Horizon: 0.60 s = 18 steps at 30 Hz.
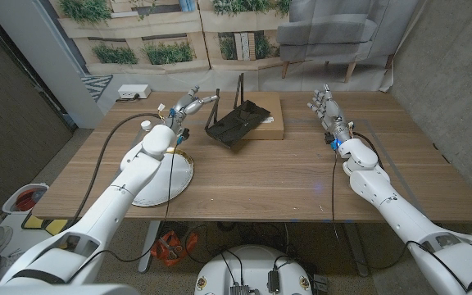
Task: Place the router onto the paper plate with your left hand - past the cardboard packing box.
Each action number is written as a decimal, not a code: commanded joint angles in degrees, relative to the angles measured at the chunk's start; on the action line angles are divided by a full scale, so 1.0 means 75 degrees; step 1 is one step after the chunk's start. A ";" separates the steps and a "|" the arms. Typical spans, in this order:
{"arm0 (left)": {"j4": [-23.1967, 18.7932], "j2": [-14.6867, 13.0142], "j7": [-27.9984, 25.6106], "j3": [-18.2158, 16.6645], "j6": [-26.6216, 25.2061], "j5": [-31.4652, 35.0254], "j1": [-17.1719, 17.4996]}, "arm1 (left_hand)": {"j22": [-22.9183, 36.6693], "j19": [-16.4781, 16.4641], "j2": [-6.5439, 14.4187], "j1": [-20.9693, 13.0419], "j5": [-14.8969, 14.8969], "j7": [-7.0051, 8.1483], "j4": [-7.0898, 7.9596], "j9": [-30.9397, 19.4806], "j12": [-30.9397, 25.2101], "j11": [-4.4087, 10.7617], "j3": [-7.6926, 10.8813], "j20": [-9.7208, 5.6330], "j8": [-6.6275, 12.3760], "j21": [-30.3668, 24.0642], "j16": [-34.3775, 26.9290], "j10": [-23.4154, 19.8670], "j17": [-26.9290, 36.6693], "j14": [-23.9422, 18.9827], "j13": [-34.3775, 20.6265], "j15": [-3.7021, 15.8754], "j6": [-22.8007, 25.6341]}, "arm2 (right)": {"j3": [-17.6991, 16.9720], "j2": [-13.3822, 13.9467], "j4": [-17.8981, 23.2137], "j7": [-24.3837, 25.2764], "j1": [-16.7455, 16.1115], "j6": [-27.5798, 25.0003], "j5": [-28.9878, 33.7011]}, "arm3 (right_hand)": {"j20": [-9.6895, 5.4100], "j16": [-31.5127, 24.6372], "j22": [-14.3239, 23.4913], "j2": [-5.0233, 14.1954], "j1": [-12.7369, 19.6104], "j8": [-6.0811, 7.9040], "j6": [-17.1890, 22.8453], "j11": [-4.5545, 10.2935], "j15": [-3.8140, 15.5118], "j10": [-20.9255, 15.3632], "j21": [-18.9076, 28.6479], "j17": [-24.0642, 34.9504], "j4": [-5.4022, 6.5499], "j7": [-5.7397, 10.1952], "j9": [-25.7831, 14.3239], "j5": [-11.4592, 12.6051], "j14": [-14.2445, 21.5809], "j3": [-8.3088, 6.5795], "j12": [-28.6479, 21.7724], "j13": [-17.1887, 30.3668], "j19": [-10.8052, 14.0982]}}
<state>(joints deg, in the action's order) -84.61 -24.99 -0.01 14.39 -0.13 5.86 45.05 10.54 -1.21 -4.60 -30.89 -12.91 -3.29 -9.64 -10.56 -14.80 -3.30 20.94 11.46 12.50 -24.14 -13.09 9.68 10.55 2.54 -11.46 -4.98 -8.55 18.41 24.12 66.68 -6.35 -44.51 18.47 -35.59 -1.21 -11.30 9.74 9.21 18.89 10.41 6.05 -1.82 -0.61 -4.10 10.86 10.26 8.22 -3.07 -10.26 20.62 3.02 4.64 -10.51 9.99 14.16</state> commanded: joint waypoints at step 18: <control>-0.0672 -0.0434 0.1576 0.0388 -0.2243 0.0549 -0.0741 | 0.0020 -0.0560 -0.0081 -0.0335 -0.0040 -0.0249 0.0084 -0.0035 -0.0173 -0.0198 -0.0078 0.0072 0.0034 -0.0034 -0.0058 -0.0521 0.0019 -0.0561 -0.0064 -0.0129 0.0308 | -0.0087 0.0130 0.0082 0.0022 -0.0204 0.0094 -0.0071 | -0.0028 -0.0036 0.0026 -0.0052 -0.0013 0.0047 0.0070 0.0016 0.0004 -0.0064 0.0056 0.0030 -0.0005 0.0025 -0.0025 0.0038 0.0082 -0.0057 -0.0028 0.0041 0.0097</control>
<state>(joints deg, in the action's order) -88.16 -27.30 6.93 16.33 -10.25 8.85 42.11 10.54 -4.55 -5.07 -33.01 -12.92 -5.04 -9.15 -10.55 -15.66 -4.62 20.45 11.88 12.51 -24.14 -13.09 6.47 10.55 -1.07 -11.60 -5.72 -6.79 18.01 24.56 66.70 -6.40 -45.10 19.05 -35.86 -1.43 -11.30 9.73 9.20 18.88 10.40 6.05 -1.73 -0.61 -4.18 10.86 10.25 8.03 -3.07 -10.26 20.62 3.02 4.45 -10.51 9.99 14.38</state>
